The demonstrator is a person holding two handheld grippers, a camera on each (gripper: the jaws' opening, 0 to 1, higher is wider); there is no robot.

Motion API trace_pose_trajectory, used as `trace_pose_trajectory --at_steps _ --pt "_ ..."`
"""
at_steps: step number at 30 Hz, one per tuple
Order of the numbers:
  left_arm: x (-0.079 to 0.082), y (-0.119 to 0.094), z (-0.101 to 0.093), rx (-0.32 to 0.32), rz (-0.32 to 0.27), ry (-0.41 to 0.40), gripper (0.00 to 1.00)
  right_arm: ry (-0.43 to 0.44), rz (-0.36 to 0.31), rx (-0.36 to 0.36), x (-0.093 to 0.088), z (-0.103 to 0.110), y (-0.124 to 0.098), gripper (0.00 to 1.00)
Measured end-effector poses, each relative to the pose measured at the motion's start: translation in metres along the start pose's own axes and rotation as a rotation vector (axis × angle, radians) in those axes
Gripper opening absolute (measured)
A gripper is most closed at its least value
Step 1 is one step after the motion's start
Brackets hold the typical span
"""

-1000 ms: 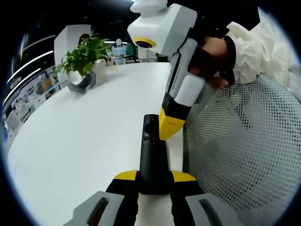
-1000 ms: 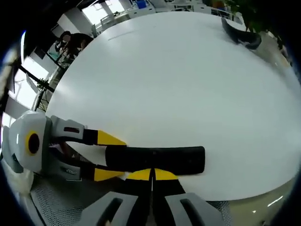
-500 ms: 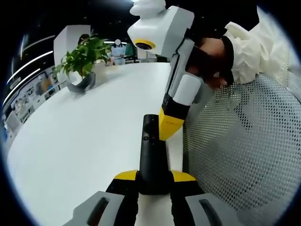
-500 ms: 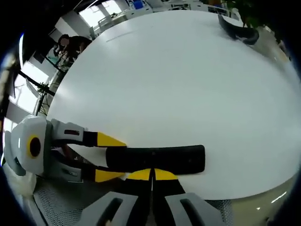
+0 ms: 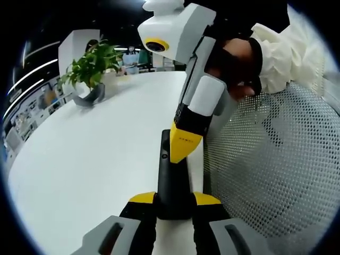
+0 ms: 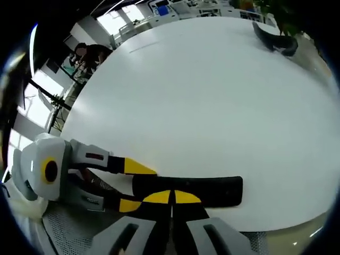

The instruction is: Press the specified remote control buttons in sequence, fully releasing each button before pressing the next.

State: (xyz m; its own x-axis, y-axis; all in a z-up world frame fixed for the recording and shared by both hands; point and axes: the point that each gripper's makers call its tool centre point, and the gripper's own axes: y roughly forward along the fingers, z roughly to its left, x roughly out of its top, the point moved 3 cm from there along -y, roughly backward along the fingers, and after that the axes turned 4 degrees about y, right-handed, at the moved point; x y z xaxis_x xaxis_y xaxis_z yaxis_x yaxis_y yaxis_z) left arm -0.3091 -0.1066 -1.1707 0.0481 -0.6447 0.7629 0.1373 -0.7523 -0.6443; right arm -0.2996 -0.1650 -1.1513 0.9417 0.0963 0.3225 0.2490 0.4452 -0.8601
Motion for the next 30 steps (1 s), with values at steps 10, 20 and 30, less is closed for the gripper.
trace_pose_trajectory --at_steps 10,20,30 --pt "0.0002 0.0009 0.0005 -0.002 -0.006 0.002 0.25 -0.007 0.018 -0.011 -0.0012 -0.0024 0.0055 0.00" --pt "-0.0002 0.0001 0.0011 -0.004 -0.004 0.000 0.25 0.031 0.006 -0.001 -0.0001 -0.0042 0.0061 0.00" --pt "-0.0003 -0.0004 0.0009 -0.006 -0.005 0.002 0.25 0.006 0.011 -0.005 0.0002 -0.0030 0.0053 0.00"
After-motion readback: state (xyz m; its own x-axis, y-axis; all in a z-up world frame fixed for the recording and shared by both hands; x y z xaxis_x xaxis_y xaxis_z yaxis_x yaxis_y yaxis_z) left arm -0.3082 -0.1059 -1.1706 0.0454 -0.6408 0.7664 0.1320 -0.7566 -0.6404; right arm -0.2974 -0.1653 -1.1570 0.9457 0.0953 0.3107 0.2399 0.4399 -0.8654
